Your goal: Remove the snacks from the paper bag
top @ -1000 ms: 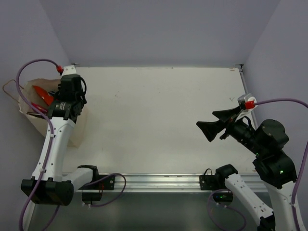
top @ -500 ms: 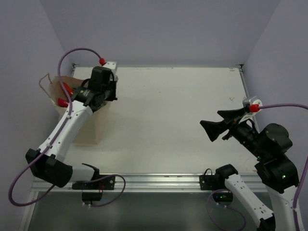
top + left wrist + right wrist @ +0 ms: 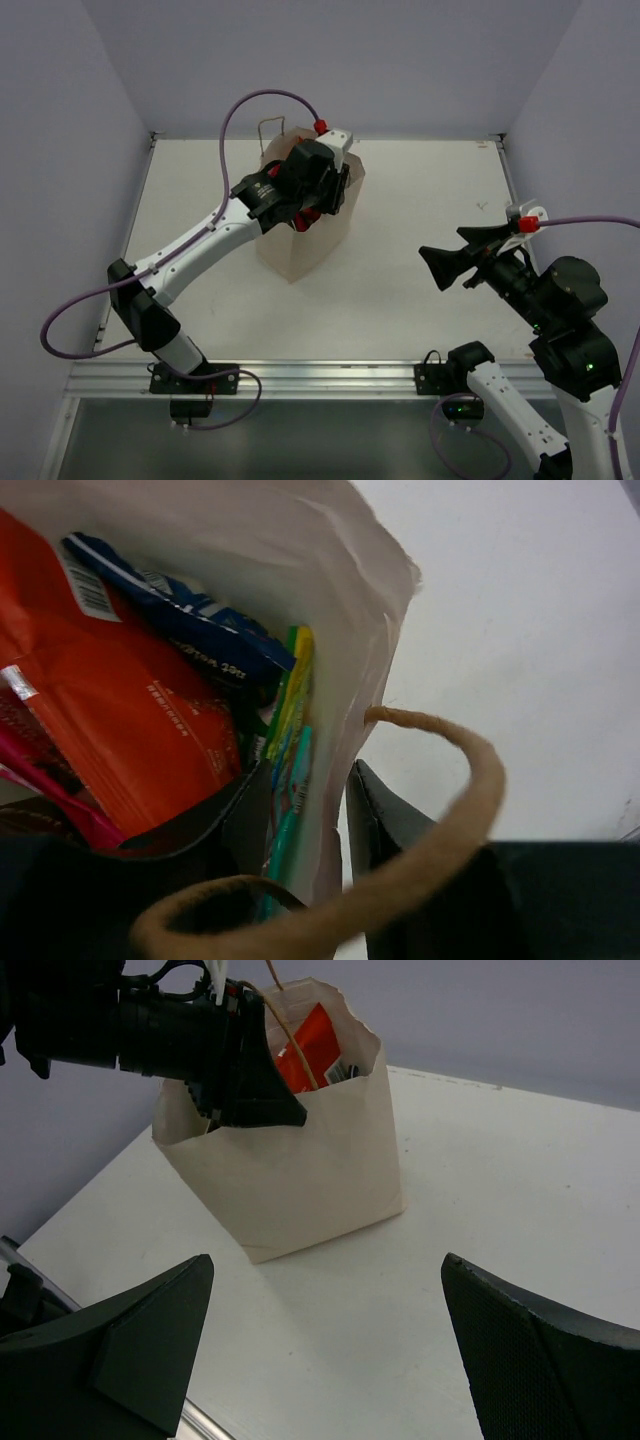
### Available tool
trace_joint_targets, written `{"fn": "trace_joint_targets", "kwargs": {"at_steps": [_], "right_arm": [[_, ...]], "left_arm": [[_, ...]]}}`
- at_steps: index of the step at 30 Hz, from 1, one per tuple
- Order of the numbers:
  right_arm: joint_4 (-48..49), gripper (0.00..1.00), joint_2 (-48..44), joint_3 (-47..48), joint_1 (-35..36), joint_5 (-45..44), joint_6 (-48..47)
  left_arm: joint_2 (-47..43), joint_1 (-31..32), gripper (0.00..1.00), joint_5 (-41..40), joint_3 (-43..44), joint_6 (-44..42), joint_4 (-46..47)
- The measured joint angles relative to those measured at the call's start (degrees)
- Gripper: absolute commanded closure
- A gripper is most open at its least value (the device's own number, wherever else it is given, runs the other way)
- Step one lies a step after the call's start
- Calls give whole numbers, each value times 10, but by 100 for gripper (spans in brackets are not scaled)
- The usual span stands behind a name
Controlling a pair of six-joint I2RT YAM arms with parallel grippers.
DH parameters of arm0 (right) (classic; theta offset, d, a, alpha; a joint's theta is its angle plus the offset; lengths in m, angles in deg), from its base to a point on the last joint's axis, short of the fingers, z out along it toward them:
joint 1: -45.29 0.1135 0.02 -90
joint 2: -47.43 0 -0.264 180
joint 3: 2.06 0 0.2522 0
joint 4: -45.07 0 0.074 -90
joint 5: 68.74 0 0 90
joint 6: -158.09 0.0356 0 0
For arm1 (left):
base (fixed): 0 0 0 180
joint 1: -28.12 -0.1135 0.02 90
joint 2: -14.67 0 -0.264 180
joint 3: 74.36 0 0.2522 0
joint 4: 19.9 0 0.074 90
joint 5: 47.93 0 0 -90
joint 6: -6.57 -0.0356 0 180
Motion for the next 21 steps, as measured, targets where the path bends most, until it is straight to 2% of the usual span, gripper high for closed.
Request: {"fn": "trace_joint_targets", "kwargs": {"at_steps": [1,2,3,4,5,13,21], "right_arm": [[0,1,0,0,0,-3,-2],[0,1,0,0,0,-4,-3],[0,1,0,0,0,-5,-5],[0,1,0,0,0,-5,-5],[-1,1,0,0,0,-5,-6],[-14,1,3,7,0,-5,-17],[-15,1,9,7,0,-3,-22]], "left_arm": [[3,3,44,-2,3,-2,-2],[5,4,27,-5,7,-1,-5],[6,4,14,-11,13,-1,-10],[6,3,5,-17,21,-2,-19],[6,3,0,-21,33,-1,-27],[-24,-20,0,-51,169,-34,-104],[-96,-204,4,-17,148,-94,-96]]}}
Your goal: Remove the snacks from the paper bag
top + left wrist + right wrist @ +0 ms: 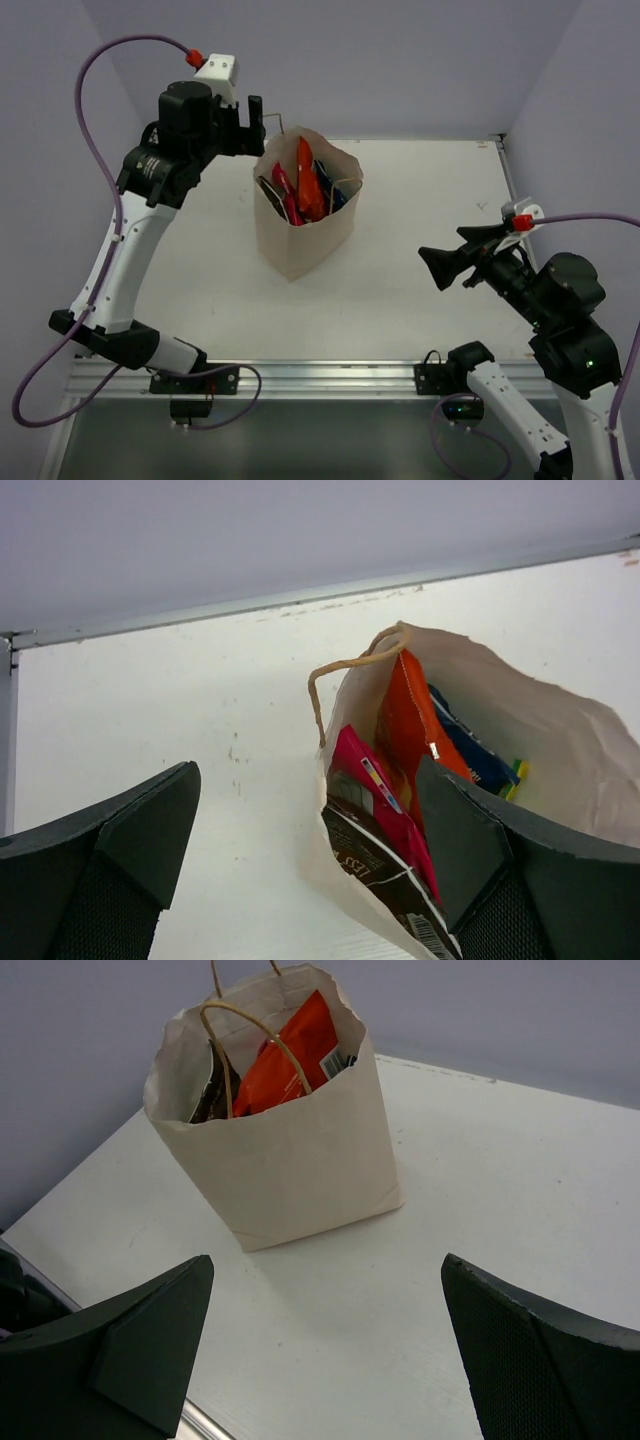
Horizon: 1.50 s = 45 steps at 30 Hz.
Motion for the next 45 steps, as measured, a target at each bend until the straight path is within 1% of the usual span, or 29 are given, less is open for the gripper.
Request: {"fn": "trace_joint_targets", "kwargs": {"at_steps": [3,6,9,12,14,16,18,19,20,21,27,29,31,34,38,43,45], "right_arm": [[0,1,5,0,0,2,-2],[-1,1,9,1,0,4,-3],[-1,1,10,1,0,9,-3],[-1,1,10,1,0,20,-2],[1,1,10,1,0,29,-2],[3,1,10,1,0,34,-1],[4,1,10,1,0,40,0],[6,1,11,1,0,45,0],[9,1,12,1,0,49,0],[12,1,13,0,0,52,2],[41,1,39,-2,0,86,14],[50,1,63,3,0,93,26],[56,1,109,29,1,92,41],[62,1,201,106,23,75,74],[75,1,323,207,104,11,103],[55,1,476,349,183,-74,134],[50,2,527,386,210,-106,144]], "left_arm": [[26,-35,10,44,-12,-19,14],[75,-58,14,94,-18,-31,24],[108,-69,18,129,-39,-40,36],[120,-70,24,147,-64,-44,42],[126,-70,31,156,-71,-45,44],[131,-71,46,161,-71,-44,49],[136,-71,64,164,-71,-47,54],[139,-71,80,165,-71,-50,56],[141,-71,87,165,-71,-50,57],[144,-71,100,165,-71,-54,59],[153,-71,100,151,-65,-84,68],[158,-71,100,148,-54,-102,66],[160,-71,100,136,-49,-122,68],[160,-70,100,108,-39,-148,67],[143,-70,100,74,-43,-171,86],[64,-66,100,54,-122,-177,120],[31,-56,100,35,-156,-177,126]]}}
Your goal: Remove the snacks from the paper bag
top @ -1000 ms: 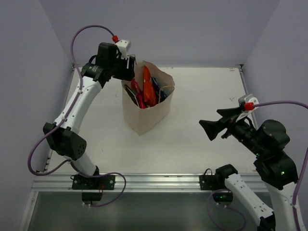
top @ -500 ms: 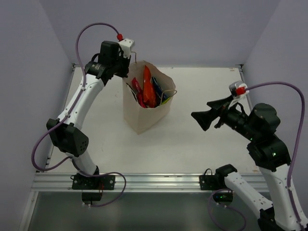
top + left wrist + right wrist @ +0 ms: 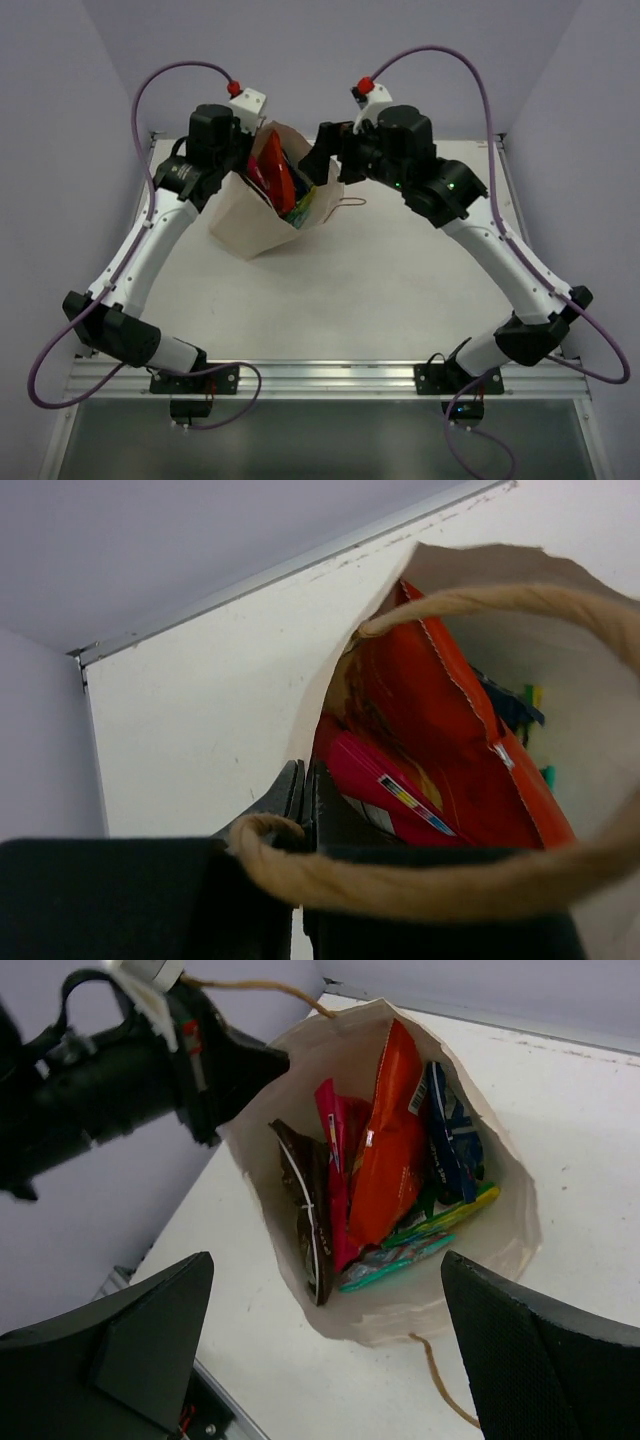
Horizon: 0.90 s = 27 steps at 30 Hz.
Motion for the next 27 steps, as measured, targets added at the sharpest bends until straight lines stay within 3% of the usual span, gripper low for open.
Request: {"fn": "trace_joint_targets", "kwargs": {"at_steps": [7,14,20,25,26,27], "right_arm": [[13,9,113,10,54,-69,31],[80,16,179,-38,46,-83,22],[158,28,213,-81,31,-50,-2],[206,68,242,-83,28,-38,-26],[214,93,245,-83,28,-37,-32],[219,100,247,-83,28,-36,-41]], "left_arm": [[-72,75,100,-43,-108,5,51],[-75,79,100,-47,-134,18,85],[-69,79,100,-45,-134,22,89],[-69,79,100,-42,-134,22,89],[-69,79,100,-43,-134,22,88],[-69,79,100,-43,-134,22,88]]}}
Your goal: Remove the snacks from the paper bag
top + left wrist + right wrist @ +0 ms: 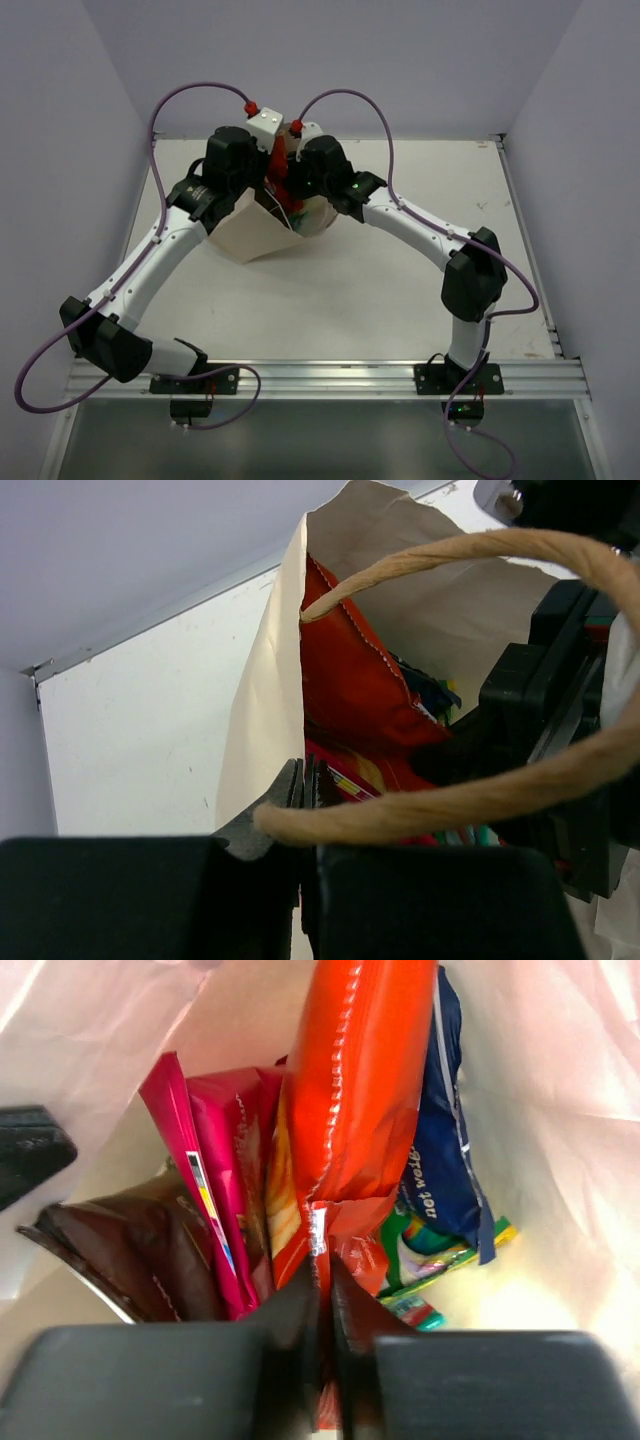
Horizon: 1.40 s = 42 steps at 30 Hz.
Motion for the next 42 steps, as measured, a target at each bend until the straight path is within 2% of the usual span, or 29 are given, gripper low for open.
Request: {"fn": "trace_joint_targets", "kwargs": {"at_steps": [9,14,19,23,26,31,36,39,42], "right_arm": [[-29,100,-29,15,0,24,-63],[-88,100,-95,81,0,24,-92],[-102,100,-189,142,-5,5,-110],[-102,100,-246,193,-45,-7,-109],[-96,100,-266,215,-116,-7,-93],[-67,100,-228,227,-244,13,-40],[-15,100,-107,231,-288,43,-2],[31,100,-56,153,-300,69,23],[86,100,-52,-1,-309,86,48]], "left_arm": [[0,0,100,-47,0,0,0],[0,-12,100,-80,0,0,0],[3,-33,100,-99,0,-1,0],[10,-37,100,-104,0,-2,1],[14,-37,100,-103,0,-3,3],[16,-37,100,-94,1,-3,4],[16,-38,100,-72,2,-3,3],[17,-38,100,-57,2,-3,3],[16,-38,100,-45,3,-3,3]]}}
